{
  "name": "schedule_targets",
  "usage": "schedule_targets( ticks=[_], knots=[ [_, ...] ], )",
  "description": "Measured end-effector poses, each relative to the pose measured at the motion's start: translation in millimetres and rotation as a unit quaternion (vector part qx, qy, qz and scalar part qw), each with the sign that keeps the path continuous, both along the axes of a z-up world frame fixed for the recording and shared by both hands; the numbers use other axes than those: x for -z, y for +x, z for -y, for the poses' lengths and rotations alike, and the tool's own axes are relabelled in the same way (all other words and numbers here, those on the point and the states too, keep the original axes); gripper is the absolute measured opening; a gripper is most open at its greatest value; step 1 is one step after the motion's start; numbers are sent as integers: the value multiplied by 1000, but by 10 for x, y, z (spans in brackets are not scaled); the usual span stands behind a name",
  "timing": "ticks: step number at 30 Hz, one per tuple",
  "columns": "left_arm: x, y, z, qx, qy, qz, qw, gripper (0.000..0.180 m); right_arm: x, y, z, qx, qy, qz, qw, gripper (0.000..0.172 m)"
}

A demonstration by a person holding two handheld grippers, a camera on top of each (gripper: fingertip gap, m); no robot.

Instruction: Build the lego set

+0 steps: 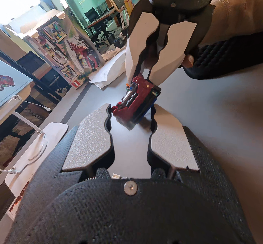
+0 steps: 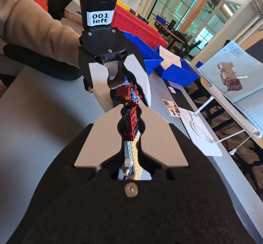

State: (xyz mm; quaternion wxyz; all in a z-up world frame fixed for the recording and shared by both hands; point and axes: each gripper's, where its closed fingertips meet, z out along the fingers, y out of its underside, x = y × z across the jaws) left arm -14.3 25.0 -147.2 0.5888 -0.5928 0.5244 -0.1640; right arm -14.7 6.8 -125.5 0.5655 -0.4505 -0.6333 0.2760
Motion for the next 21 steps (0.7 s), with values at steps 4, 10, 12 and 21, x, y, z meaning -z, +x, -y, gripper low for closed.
schedule_targets(
  ticks=[4, 10, 12, 21],
  knots=[
    [-32, -5, 16, 1, -6, 3, 1000, 53, -38, 0, 0, 11, 32, 3, 999, 14],
    [-19, -4, 23, 0, -20, -2, 1000, 53, -50, -2, 0, 30, 98, 19, 995, 14],
    [-10, -3, 22, -1, -22, -3, 1000, 53, -44, -3, -3, 33, 100, 25, 994, 13],
    [52, -1, 8, -5, -34, -10, 999, 52, 1, -7, -16, 31, 91, 26, 995, 13]
  ],
)
